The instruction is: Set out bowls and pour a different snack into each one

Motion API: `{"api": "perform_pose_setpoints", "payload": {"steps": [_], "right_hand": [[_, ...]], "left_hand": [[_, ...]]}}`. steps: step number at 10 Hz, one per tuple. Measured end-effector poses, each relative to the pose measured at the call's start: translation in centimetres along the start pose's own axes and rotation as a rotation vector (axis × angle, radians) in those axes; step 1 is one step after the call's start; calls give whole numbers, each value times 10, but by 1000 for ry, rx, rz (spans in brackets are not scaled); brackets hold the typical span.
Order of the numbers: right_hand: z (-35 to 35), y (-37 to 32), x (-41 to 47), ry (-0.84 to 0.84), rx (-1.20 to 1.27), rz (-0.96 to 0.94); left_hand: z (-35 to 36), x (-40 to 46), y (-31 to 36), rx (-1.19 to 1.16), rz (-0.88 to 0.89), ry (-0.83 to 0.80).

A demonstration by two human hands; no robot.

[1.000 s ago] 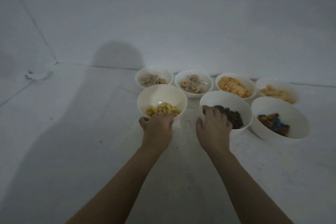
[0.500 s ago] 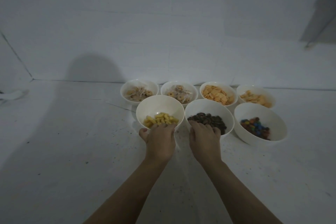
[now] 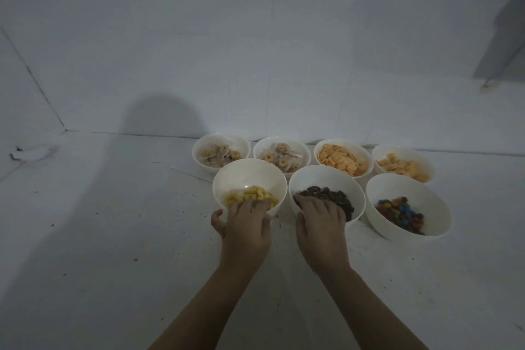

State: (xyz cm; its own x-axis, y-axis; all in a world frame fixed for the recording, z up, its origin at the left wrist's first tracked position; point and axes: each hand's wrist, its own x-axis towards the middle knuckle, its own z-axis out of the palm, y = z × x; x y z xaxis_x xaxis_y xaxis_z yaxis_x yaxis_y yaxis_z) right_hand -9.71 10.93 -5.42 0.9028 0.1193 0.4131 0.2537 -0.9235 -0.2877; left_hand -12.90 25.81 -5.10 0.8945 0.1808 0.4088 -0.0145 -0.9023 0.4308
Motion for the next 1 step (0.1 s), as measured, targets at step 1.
{"api": "perform_pose_setpoints", "payload": {"steps": [1], "right_hand": [[-10, 5, -42, 101, 141, -150]], "left_hand": [[-8, -35, 3, -41, 144, 156]]}}
